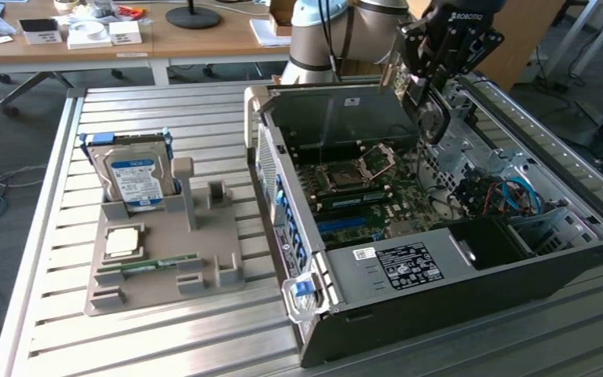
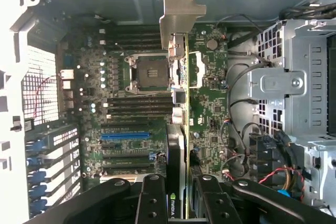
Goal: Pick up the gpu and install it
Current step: 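Pick up the gpu and move the gpu toward the slot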
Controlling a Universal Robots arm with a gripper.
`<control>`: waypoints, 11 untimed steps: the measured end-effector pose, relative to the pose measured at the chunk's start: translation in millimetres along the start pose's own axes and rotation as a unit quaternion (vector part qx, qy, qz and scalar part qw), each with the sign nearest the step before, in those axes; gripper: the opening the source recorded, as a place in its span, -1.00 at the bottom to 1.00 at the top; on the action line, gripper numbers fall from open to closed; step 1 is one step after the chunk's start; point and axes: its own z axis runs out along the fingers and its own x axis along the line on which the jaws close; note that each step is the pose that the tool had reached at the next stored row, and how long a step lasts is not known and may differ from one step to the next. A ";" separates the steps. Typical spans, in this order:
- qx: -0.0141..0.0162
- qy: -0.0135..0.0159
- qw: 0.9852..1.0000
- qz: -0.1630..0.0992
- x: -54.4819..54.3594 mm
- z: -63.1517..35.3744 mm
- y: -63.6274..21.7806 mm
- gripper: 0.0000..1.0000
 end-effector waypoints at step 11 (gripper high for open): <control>0.000 0.000 1.000 0.000 -21.1 0.3 1.4 -0.47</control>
